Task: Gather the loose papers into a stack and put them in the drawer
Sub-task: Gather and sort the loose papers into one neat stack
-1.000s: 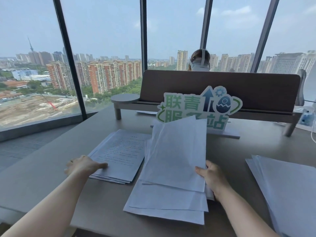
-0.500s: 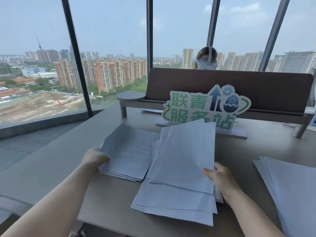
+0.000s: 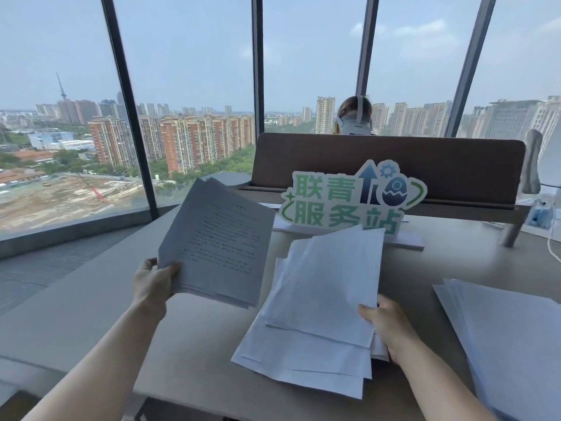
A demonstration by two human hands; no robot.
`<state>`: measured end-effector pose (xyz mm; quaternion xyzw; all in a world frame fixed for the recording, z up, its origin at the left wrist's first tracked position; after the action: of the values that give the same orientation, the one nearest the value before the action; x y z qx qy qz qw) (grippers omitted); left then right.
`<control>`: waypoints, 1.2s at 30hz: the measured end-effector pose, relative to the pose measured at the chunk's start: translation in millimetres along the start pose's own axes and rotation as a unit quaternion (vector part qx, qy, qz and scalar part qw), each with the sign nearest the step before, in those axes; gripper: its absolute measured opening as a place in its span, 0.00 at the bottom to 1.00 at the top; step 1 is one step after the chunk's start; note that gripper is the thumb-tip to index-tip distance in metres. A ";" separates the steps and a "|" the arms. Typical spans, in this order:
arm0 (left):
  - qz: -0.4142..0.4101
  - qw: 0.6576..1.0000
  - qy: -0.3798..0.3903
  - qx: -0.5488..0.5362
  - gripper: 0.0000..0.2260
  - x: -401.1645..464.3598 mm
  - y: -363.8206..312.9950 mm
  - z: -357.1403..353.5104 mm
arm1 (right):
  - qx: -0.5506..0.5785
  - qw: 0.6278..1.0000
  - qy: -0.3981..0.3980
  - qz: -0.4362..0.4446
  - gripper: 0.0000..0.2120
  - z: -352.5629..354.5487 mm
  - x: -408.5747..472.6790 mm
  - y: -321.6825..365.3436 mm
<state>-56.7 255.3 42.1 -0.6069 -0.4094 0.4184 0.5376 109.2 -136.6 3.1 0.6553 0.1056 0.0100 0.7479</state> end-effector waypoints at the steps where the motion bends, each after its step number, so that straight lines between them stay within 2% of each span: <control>1: 0.012 1.000 0.013 -0.017 0.09 -7.0 -0.3 -4.9 | -0.002 1.000 0.000 0.000 0.09 1.2 -2.1 0.8; 4: 0.054 0.995 0.064 -0.047 0.08 -34.0 5.1 -24.8 | -0.002 1.000 0.001 0.000 0.10 6.4 -7.8 1.9; 10: 0.121 0.983 0.135 -0.030 0.06 -103.2 41.8 -73.8 | -0.014 0.999 -0.024 -0.015 0.09 21.3 -13.9 0.9; 15: 0.141 0.977 0.158 -0.010 0.06 -147.9 63.4 -102.1 | -0.036 0.999 -0.036 0.000 0.10 36.1 -20.1 3.8; 22: 0.094 0.978 0.179 0.046 0.08 -180.7 68.2 -120.3 | -0.056 0.997 -0.054 0.019 0.12 52.3 -25.9 8.7; 25: 0.045 0.975 0.186 0.111 0.14 -184.4 67.6 -121.1 | -0.091 0.995 -0.051 0.007 0.11 57.5 -22.9 6.4; 29: -0.007 0.964 0.204 0.170 0.13 -185.2 68.1 -123.2 | -0.120 0.992 -0.021 -0.030 0.09 62.1 -17.2 2.7; 33: -0.050 0.948 0.226 0.218 0.14 -186.3 66.5 -126.1 | -0.166 0.985 0.010 -0.040 0.17 61.4 -13.9 -4.8; 36: -0.092 0.937 0.223 0.253 0.11 -184.9 64.0 -124.9 | -0.162 0.987 0.013 -0.016 0.18 61.0 -15.0 -6.1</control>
<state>6.6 35.9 -0.1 -0.4885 -0.2134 0.3108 0.7869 104.2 -199.5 6.5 0.5235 0.1229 0.0240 0.8428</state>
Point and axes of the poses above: each hand's wrist, its own x-axis towards the middle knuckle, its own z-axis out of the back of the hand, y = z × x, the point moved 3 cm from there along x, towards the middle knuckle, and after that the axes turned 7 degrees about -y, right-handed, at the moved point
